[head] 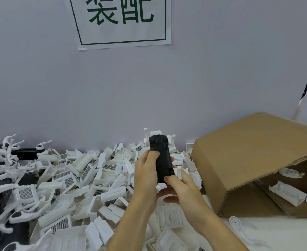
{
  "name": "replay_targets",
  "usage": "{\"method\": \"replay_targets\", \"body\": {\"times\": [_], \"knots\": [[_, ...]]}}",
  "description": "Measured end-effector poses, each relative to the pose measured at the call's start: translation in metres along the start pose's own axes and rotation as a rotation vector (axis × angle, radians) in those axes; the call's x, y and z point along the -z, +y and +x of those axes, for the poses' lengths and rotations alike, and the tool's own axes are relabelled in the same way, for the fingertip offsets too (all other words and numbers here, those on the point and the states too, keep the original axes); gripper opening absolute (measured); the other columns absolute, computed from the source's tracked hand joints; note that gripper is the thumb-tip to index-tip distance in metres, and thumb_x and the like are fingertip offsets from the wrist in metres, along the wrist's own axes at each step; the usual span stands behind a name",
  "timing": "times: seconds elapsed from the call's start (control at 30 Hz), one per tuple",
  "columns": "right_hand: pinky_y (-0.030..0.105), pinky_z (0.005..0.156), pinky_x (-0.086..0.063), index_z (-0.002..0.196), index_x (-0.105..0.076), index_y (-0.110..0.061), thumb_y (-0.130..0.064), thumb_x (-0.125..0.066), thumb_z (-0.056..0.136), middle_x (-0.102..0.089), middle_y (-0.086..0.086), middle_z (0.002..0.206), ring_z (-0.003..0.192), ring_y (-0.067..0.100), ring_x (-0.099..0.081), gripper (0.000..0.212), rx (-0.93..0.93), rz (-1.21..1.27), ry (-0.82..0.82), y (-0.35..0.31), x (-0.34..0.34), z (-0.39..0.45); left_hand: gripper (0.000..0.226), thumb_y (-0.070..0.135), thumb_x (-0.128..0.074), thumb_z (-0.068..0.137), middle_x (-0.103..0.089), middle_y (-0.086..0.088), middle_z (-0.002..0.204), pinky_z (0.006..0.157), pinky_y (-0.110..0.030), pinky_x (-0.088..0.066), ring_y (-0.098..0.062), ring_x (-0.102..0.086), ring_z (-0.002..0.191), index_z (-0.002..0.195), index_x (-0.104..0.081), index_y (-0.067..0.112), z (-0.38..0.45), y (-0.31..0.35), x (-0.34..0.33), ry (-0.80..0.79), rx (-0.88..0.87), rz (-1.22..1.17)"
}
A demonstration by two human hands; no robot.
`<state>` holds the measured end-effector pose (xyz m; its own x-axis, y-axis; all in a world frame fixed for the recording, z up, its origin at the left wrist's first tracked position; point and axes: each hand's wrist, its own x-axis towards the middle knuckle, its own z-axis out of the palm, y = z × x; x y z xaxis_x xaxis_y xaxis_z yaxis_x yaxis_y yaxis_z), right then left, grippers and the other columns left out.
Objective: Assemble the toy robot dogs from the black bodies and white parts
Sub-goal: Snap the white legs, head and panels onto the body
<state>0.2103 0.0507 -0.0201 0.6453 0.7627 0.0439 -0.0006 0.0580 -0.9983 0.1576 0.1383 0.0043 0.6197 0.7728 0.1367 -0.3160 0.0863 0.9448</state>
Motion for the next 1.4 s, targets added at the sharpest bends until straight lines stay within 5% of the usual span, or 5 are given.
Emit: {"method": "replay_targets", "body": {"times": [0.5,0.77,0.87,1.1,1.4], "knots": [[0.032,0.082,-0.053,0.116,-0.057,-0.042,-0.017,-0.051,0.1,-0.074,-0.004,0.099,0.087,0.011,-0.069,0.03,0.04,-0.008,0.036,-0.003,0.003,-0.001,0.024,0.023,-0.059,0.092,-0.072,-0.019,0.099,0.067,-0.042,-0.058,-0.032,-0.067,0.08,0.107,-0.069,0.006,0.005,-0.002,0.001,0.044,0.153,-0.202],[0.015,0.081,-0.046,0.111,-0.061,-0.03,-0.012,-0.054,0.091,-0.064,-0.012,0.108,0.103,0.005,-0.06,0.028,0.608,-0.248,0.48,-0.005,0.003,-0.003,0.045,0.018,-0.076,0.089,-0.063,-0.021,0.104,0.075,-0.044,-0.057,-0.03,-0.063,0.081,0.125,-0.055,0.0,0.008,0.002,0.004,0.126,0.176,-0.197],[0.023,0.09,-0.045,0.11,-0.068,-0.021,-0.028,-0.048,0.088,-0.065,-0.015,0.105,0.104,0.008,-0.06,0.03,0.694,-0.501,0.397,-0.008,0.001,-0.008,0.047,0.023,-0.084,0.081,-0.066,-0.021,0.1,0.086,-0.049,-0.056,-0.03,-0.065,0.083,0.116,-0.062,-0.001,0.006,0.001,0.004,0.112,0.167,-0.097],[0.033,0.087,-0.042,0.108,-0.059,-0.037,-0.052,-0.047,0.09,-0.062,-0.023,0.093,0.091,0.002,-0.052,0.027,0.629,-0.947,0.214,-0.004,0.004,-0.007,0.03,0.025,-0.086,0.075,-0.066,-0.007,0.064,0.054,-0.028,-0.056,-0.02,-0.066,0.057,0.082,-0.07,0.001,0.006,0.003,0.004,0.045,0.182,-0.121],[0.02,0.076,-0.053,0.096,-0.077,-0.018,-0.016,-0.056,0.102,-0.078,-0.002,0.092,0.089,0.009,-0.072,0.023,0.318,-0.004,0.185,-0.006,0.017,0.002,0.033,0.042,-0.062,0.096,-0.079,-0.001,0.091,0.083,-0.032,-0.048,-0.01,-0.071,0.084,0.084,-0.083,0.019,0.005,0.009,0.002,-0.057,0.148,-0.012]]}}
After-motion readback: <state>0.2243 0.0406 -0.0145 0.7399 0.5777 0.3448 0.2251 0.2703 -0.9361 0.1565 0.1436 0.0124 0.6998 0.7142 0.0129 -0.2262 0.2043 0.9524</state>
